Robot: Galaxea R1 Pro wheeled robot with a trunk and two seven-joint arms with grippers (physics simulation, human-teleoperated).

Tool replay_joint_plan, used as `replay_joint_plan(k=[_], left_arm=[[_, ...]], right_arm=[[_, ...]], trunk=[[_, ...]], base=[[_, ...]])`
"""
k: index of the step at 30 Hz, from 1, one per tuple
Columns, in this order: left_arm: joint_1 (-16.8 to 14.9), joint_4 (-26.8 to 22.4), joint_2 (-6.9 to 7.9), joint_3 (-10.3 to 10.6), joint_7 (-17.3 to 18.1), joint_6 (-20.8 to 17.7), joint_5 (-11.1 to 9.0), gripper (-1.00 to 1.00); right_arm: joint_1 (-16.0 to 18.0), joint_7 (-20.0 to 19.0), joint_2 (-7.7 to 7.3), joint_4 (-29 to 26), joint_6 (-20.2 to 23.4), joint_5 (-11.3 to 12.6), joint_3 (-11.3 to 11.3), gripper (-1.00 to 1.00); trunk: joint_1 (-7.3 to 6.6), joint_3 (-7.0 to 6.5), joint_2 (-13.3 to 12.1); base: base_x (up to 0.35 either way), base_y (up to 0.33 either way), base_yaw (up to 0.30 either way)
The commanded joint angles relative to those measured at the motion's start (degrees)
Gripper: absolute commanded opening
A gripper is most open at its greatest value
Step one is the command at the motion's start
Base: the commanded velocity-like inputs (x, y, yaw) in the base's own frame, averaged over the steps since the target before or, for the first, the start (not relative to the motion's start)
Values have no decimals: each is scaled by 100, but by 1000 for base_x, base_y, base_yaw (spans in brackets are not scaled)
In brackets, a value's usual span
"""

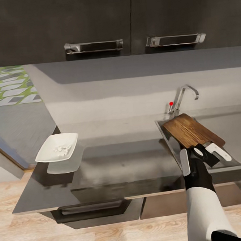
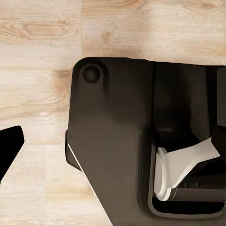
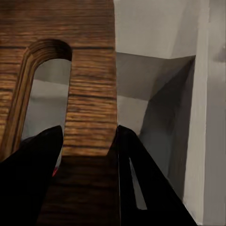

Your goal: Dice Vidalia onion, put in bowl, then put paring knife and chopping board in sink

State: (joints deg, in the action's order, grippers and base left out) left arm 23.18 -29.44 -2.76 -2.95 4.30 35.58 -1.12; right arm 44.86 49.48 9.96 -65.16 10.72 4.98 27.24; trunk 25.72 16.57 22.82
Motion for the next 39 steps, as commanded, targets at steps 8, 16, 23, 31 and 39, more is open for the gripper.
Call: replay_joint_plan(k=[8,16,23,31,39], left_arm=[[2,-9,-6,-31,45,1,-12,100],[2,-9,-6,-29,45,1,-12,100],[2,-8,-6,-31,45,1,-12,100],[2,-4,-6,-31,45,1,-12,100],[2,-1,-6,-31,45,1,-12,100]], right_arm=[[5,176,4,-23,61,378,26,-100],[5,952,4,-7,30,1085,26,-100],[5,1001,4,-6,27,1234,27,-100],[5,1002,4,-6,27,1242,42,-100],[5,1002,4,-6,28,1242,76,-100]], trunk=[[7,48,10],[7,74,10],[7,76,10],[7,130,10],[7,204,10]], base=[[170,-23,0],[6,-1,0],[61,0,0],[225,0,0],[15,0,0]])
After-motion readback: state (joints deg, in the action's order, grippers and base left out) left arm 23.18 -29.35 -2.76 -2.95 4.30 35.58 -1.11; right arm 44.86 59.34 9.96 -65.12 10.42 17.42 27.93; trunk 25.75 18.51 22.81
